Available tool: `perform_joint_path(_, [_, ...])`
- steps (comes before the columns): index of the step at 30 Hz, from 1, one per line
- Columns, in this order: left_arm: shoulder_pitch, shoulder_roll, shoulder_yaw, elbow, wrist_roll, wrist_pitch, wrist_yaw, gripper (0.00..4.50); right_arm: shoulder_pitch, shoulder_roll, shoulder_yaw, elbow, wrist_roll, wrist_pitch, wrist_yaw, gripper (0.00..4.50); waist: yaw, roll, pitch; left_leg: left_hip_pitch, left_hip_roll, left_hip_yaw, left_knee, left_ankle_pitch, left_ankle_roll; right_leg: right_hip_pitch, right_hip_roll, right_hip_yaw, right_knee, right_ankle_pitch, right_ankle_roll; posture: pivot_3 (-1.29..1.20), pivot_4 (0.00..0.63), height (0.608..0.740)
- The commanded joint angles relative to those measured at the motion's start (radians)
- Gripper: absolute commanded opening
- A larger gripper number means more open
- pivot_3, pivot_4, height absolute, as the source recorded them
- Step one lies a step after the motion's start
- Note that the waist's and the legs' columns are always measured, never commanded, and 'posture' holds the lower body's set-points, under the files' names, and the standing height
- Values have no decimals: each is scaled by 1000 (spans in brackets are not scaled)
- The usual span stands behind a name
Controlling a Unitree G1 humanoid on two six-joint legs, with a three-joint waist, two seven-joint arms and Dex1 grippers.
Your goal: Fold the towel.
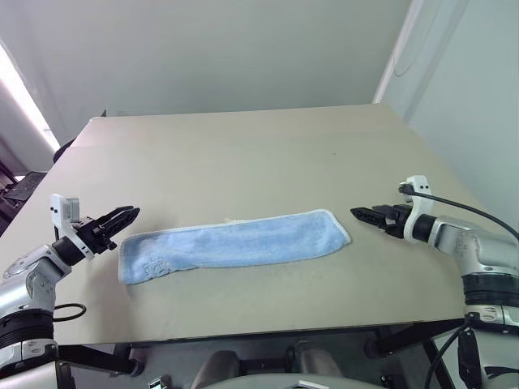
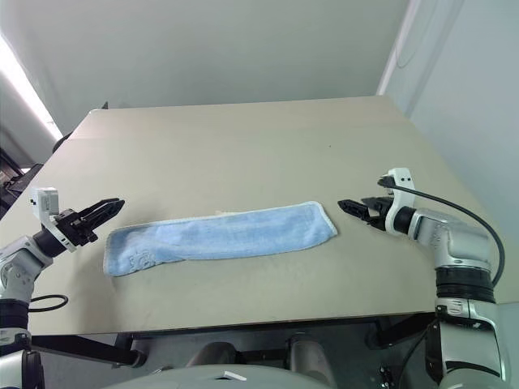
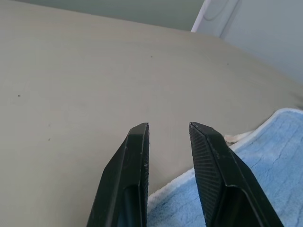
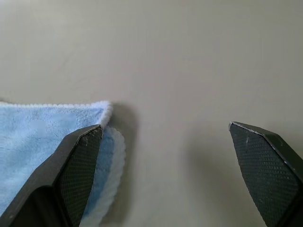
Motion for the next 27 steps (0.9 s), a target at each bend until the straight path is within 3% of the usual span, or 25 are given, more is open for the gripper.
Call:
perform_joint_path(1, [37,29,8,-140,-35,37,-35,1414,25,-98,-39,-67,142,231,123,4484,2,0,0,0,0,0,0,0,0,0,0,0,0,0,0,0,0,740])
perform_joint_path(8, [97,17,-101,-256,38,6,-52,1414,110,-122,-28,-47,199,324,183,4484,-2,-1,0,2,0,3,1,-1,2,3,0,1,-1,-3,3,0,0,740])
perform_joint_path(27, [122,-1,-160,-348,41,17,-45,1414,-85,212,67,82,137,301,17,4484,-58,-7,-4,5,3,3,1,-1,1,8,3,1,4,-2,4,0,0,740])
